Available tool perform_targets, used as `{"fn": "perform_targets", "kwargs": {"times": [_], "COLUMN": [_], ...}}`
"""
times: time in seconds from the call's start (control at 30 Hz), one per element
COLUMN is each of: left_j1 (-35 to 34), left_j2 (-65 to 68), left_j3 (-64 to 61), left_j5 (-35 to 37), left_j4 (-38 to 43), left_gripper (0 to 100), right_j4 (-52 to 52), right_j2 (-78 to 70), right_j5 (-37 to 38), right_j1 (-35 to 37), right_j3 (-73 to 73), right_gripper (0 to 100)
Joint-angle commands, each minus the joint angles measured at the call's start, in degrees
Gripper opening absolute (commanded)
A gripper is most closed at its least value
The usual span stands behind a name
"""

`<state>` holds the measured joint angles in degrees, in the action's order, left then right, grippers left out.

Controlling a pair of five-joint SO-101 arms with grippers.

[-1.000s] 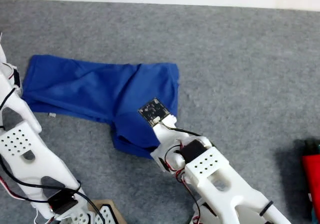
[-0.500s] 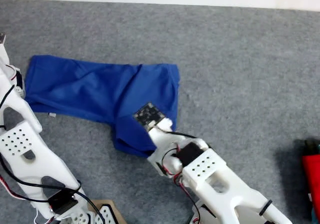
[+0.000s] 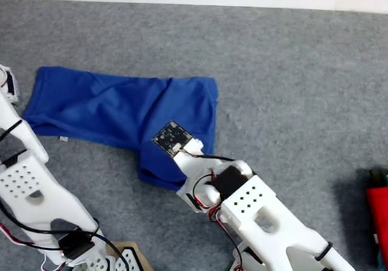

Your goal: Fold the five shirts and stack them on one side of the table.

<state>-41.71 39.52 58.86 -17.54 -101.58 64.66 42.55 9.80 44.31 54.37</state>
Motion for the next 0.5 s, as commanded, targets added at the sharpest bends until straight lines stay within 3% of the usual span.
{"fn": "perform_targets", "kwargs": {"times": [0.0,0.17,0.3,0.47], "left_j1": [1.8,4.09,5.49,5.58], "left_j2": [-8.48,-9.71,-6.81,3.12], "left_j3": [-3.65,-4.62,-5.93,-5.93], "left_j5": [0.62,0.62,6.77,9.67], "left_j4": [-0.44,1.32,3.43,6.59], "left_gripper": [11,11,11,1], "right_j4": [1.1,1.19,1.27,-2.07], "right_j2": [1.36,1.27,1.1,-1.27], "right_j5": [1.14,1.05,-2.2,-3.69], "right_j1": [-0.04,-4.88,-7.08,-6.99], "right_j3": [-4.0,-11.38,-17.1,-16.57], "right_gripper": [28.4,20.1,6.6,1.2]}}
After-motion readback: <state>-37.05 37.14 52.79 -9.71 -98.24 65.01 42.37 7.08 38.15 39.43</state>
